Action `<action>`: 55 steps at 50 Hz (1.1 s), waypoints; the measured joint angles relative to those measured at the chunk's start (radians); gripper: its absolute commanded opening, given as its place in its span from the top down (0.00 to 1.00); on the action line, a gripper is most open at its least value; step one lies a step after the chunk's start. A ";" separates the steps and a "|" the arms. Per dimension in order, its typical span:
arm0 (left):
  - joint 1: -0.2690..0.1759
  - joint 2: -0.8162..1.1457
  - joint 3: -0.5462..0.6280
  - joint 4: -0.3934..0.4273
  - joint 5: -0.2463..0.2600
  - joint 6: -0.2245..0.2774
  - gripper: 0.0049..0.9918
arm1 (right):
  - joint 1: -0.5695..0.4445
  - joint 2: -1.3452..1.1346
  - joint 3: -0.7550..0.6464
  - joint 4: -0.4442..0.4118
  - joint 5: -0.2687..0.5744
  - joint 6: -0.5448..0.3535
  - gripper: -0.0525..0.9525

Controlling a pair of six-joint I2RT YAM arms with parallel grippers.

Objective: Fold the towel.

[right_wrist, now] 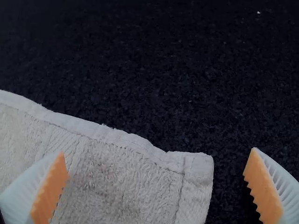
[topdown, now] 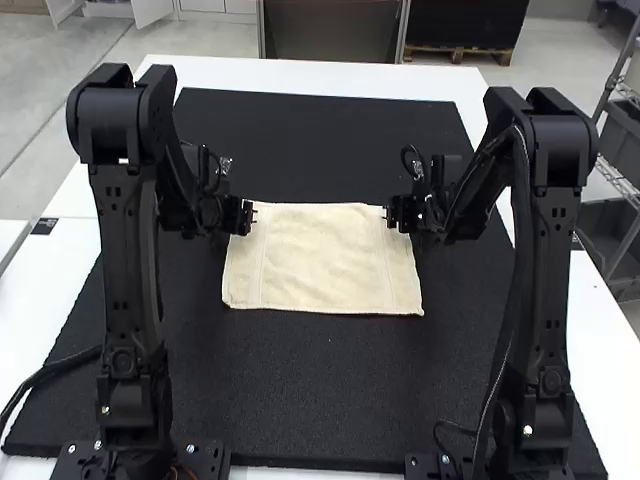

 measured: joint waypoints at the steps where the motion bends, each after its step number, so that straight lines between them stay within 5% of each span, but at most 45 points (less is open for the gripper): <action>1: 0.000 0.000 0.000 0.000 0.000 0.000 0.16 | 0.000 0.000 0.000 0.000 0.000 0.000 0.07; 4: 0.000 0.001 0.000 0.003 0.000 0.000 0.19 | 0.000 0.000 0.000 0.000 0.000 0.000 0.07; 10: 0.000 0.002 0.001 0.003 -0.005 0.000 0.47 | 0.000 0.000 0.000 0.000 0.000 0.000 0.08; 14: 0.000 0.002 0.001 0.003 -0.003 0.001 0.66 | 0.000 0.000 0.000 0.000 0.003 -0.002 0.22; 27: 0.000 0.002 0.001 0.002 -0.003 0.000 0.94 | 0.000 0.000 0.001 -0.002 0.021 -0.003 0.45; 34: 0.000 0.002 0.001 0.002 -0.003 0.000 0.98 | 0.001 0.000 0.000 -0.005 0.004 -0.002 0.73; 40: 0.000 0.002 0.001 0.002 -0.003 0.000 0.98 | 0.001 0.000 0.000 -0.005 -0.017 -0.002 0.80; 44: 0.000 0.002 0.001 0.003 0.000 0.000 0.98 | 0.001 0.000 0.000 -0.003 -0.020 -0.003 0.95; 55: 0.000 0.002 0.001 0.003 0.010 0.000 0.98 | 0.000 0.000 -0.003 0.011 -0.025 0.000 0.97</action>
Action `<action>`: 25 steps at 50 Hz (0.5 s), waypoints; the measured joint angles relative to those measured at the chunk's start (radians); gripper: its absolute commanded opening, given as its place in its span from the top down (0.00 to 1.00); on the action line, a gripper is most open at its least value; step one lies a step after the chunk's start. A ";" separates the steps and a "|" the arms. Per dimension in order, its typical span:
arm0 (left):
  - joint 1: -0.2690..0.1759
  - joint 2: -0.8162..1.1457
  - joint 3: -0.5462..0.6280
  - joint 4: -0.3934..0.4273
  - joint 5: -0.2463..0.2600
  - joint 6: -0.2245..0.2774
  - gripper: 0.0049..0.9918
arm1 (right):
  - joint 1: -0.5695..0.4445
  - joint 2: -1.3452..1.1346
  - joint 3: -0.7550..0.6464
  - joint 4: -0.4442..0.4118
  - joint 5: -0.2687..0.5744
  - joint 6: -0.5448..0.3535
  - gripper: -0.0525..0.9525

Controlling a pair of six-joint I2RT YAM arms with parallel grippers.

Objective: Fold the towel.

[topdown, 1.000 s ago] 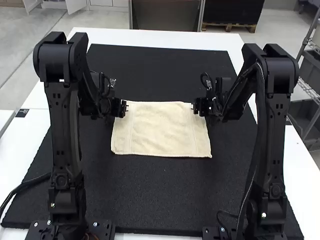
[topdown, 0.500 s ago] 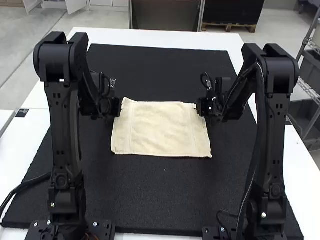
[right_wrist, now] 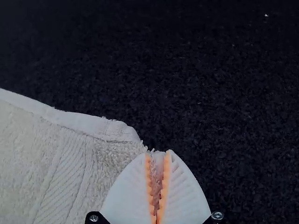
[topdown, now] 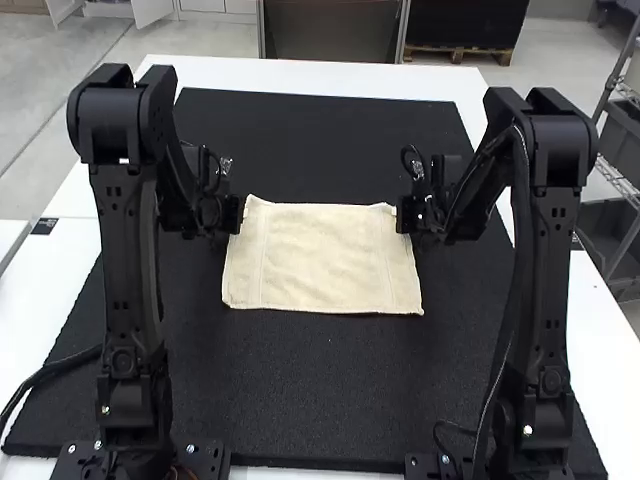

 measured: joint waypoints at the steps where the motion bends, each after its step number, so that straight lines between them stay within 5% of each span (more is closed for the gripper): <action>1: 0.000 0.000 0.000 0.000 0.001 0.000 0.98 | 0.000 0.000 0.000 0.000 0.000 0.000 0.97; 25: 0.000 -0.067 -0.025 -0.010 0.021 0.000 0.98 | -0.001 -0.022 -0.040 0.014 -0.044 0.017 0.97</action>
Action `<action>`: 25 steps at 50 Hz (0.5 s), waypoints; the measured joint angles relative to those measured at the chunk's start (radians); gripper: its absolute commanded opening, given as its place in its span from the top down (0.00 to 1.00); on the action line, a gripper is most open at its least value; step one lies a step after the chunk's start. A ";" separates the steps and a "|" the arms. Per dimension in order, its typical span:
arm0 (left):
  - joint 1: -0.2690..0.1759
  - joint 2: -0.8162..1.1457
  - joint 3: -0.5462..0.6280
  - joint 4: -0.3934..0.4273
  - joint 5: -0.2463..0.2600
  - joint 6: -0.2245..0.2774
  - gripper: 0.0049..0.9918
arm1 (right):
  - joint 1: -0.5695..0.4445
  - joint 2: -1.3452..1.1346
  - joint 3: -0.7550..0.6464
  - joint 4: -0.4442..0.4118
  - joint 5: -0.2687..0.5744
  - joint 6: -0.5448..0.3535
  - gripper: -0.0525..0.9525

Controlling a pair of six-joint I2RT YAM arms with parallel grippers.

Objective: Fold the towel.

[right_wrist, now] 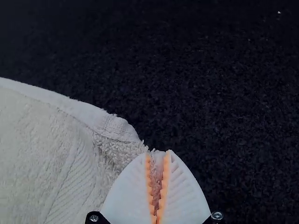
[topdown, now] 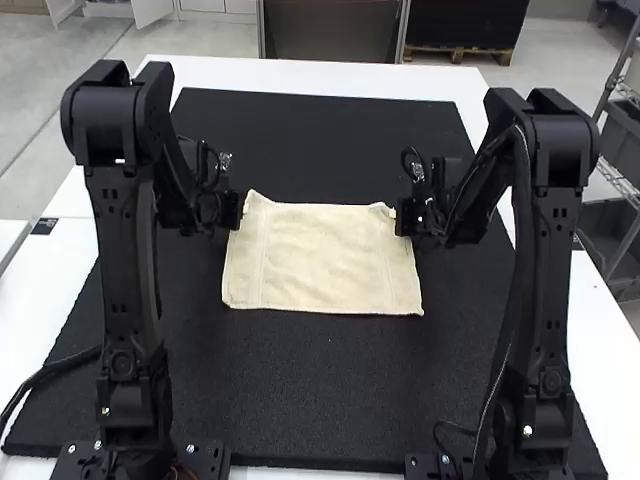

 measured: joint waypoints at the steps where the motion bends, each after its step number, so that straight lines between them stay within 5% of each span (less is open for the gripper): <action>1: 0.000 -0.009 -0.003 0.001 0.000 0.000 0.98 | 0.000 -0.005 -0.006 0.000 -0.001 0.002 0.97; 25: 0.002 -0.110 -0.111 0.002 0.012 0.019 0.98 | -0.007 -0.178 -0.126 0.021 -0.044 0.014 0.97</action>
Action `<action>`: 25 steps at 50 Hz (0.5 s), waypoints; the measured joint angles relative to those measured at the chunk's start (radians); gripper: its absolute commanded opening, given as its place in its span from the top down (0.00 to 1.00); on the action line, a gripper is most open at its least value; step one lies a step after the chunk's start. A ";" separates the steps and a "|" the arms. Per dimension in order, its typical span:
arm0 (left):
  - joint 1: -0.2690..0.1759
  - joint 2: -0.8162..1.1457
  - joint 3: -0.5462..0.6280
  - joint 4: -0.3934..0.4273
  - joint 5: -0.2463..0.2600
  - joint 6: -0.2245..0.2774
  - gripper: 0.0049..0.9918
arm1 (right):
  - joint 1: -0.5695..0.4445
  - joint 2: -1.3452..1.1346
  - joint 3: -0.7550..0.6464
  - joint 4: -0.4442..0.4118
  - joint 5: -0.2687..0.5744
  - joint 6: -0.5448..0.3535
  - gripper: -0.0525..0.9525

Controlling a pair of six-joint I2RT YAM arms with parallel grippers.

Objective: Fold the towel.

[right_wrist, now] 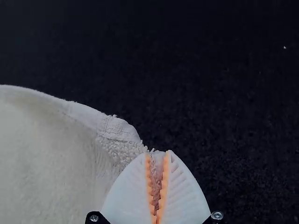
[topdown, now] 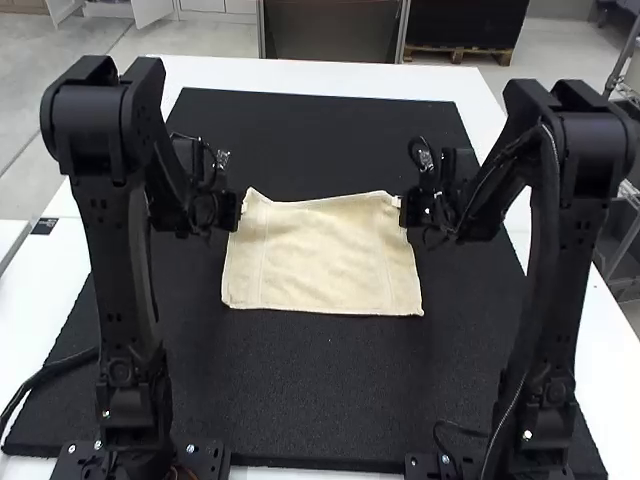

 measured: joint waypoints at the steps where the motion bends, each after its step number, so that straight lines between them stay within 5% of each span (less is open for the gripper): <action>1: 0.001 -0.005 -0.004 0.000 0.003 0.000 0.98 | 0.000 -0.002 -0.004 0.000 -0.001 0.000 0.97; 25: 0.022 -0.147 -0.097 0.000 0.044 0.012 0.98 | -0.049 -0.088 -0.079 0.002 -0.049 0.000 0.97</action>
